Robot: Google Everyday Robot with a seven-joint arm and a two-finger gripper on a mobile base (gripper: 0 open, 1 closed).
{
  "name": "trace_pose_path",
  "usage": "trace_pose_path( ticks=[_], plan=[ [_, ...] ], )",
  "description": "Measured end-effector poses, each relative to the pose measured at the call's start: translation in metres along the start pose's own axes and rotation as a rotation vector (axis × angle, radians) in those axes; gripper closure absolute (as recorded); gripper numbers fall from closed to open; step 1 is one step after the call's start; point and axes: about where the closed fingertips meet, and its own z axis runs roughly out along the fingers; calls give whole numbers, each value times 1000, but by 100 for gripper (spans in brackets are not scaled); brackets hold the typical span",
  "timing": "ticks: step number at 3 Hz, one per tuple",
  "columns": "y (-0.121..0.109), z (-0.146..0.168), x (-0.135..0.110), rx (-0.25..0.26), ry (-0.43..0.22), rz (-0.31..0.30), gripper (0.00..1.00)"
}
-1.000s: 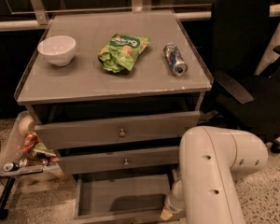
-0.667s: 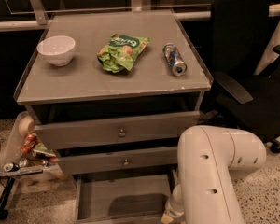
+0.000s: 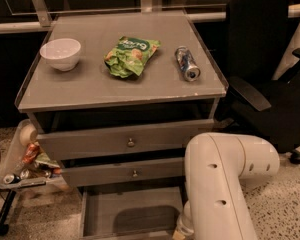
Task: Open bottom drawer
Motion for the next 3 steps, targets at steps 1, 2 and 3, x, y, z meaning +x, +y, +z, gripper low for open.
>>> trace_pose_path(
  ticks=[1, 2, 3],
  plan=[
    [0, 0, -1, 0, 0, 0, 100],
    [9, 0, 9, 7, 3, 39, 100],
    [9, 0, 8, 7, 3, 39, 100]
  ],
)
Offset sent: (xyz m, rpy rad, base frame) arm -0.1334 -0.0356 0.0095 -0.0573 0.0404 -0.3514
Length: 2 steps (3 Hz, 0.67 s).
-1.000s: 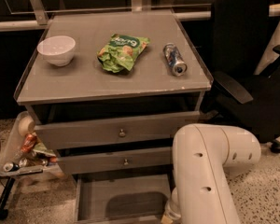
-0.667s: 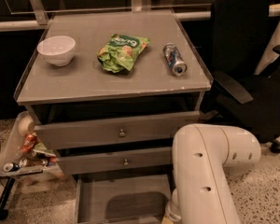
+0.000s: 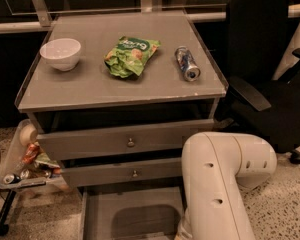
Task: Open bottom drawer
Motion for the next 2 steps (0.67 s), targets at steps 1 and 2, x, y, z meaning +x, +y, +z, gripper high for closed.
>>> trace_pose_path(
  ticks=[1, 2],
  plan=[
    [7, 0, 8, 5, 3, 30, 100],
    [7, 0, 7, 5, 3, 30, 100]
  ],
)
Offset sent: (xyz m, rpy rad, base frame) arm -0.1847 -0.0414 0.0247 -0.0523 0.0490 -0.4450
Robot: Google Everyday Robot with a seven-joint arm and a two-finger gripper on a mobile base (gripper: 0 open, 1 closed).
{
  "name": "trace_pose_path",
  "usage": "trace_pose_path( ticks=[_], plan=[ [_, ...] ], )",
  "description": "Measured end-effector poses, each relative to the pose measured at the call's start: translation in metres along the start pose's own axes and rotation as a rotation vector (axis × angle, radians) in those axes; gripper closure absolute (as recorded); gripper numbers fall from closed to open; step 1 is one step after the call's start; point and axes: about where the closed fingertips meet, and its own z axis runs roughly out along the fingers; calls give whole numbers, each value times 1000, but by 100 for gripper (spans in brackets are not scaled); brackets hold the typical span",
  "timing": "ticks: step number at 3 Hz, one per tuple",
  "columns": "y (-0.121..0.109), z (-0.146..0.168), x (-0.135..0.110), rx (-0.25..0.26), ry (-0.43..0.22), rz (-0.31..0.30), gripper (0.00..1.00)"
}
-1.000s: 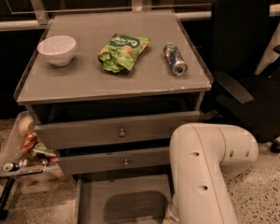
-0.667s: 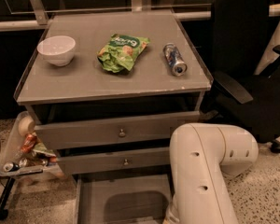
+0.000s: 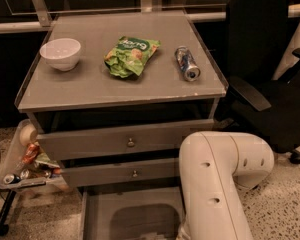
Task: Open bottom drawer
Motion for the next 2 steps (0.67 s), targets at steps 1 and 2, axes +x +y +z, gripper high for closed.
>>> trace_pose_path(
  ticks=[1, 2],
  plan=[
    [5, -1, 5, 5, -2, 22, 100],
    [10, -1, 9, 8, -6, 41, 100]
  ],
)
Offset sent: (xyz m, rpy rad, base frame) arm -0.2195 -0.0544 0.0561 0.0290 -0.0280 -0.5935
